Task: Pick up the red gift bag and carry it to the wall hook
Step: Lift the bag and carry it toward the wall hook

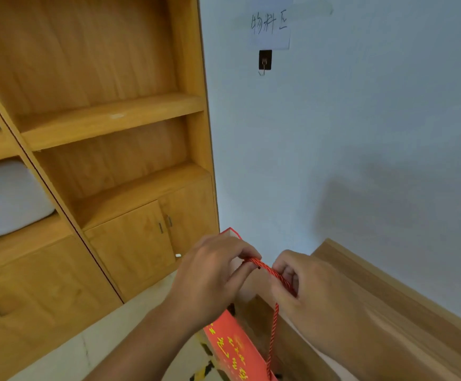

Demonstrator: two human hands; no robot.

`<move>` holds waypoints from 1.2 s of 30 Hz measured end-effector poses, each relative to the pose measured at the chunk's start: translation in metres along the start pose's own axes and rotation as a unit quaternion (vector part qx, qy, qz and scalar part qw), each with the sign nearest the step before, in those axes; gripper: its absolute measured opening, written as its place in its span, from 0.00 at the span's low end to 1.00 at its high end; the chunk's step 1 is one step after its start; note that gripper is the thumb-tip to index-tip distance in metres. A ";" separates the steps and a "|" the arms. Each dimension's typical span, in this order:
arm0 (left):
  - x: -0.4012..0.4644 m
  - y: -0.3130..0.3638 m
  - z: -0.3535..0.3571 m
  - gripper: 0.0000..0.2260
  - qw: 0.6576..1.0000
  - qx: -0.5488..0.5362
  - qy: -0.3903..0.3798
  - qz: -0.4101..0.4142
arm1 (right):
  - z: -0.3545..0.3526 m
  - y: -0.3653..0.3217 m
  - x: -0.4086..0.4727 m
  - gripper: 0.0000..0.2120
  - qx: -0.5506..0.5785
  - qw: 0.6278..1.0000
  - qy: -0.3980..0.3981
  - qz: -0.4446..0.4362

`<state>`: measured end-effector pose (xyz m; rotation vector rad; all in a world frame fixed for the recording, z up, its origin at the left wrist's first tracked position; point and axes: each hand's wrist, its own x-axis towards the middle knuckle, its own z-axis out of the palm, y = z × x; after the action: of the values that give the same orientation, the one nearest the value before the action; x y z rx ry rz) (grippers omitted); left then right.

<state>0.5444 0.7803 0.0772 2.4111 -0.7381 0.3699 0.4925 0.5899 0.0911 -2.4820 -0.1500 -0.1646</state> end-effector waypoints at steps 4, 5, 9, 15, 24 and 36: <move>0.057 -0.055 -0.013 0.06 1.000 0.005 -0.014 0.002 | 0.013 -0.014 0.077 0.13 0.009 1.000 -0.002 0.006; 0.071 -0.069 -0.017 0.06 1.000 0.006 -0.016 0.004 | 0.016 -0.018 0.097 0.13 0.008 1.000 -0.002 0.008; 0.125 -0.129 -0.030 0.05 1.000 0.004 -0.019 0.017 | 0.035 -0.031 0.173 0.10 -0.024 1.000 -0.002 0.015; 0.198 -0.240 -0.034 0.05 0.997 -0.014 -0.057 0.053 | 0.081 -0.047 0.276 0.07 -0.077 0.995 0.031 0.055; 0.313 -0.376 -0.055 0.04 0.977 -0.046 -0.114 0.172 | 0.151 -0.085 0.404 0.04 -0.150 0.973 0.095 0.150; 0.389 -0.423 -0.063 0.05 0.966 -0.106 -0.107 0.212 | 0.153 -0.108 0.477 0.05 -0.183 0.954 0.148 0.183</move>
<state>1.0995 0.9406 0.0971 2.1012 -1.3289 0.1849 0.9589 0.8012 0.1086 -2.7580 0.5083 -0.4336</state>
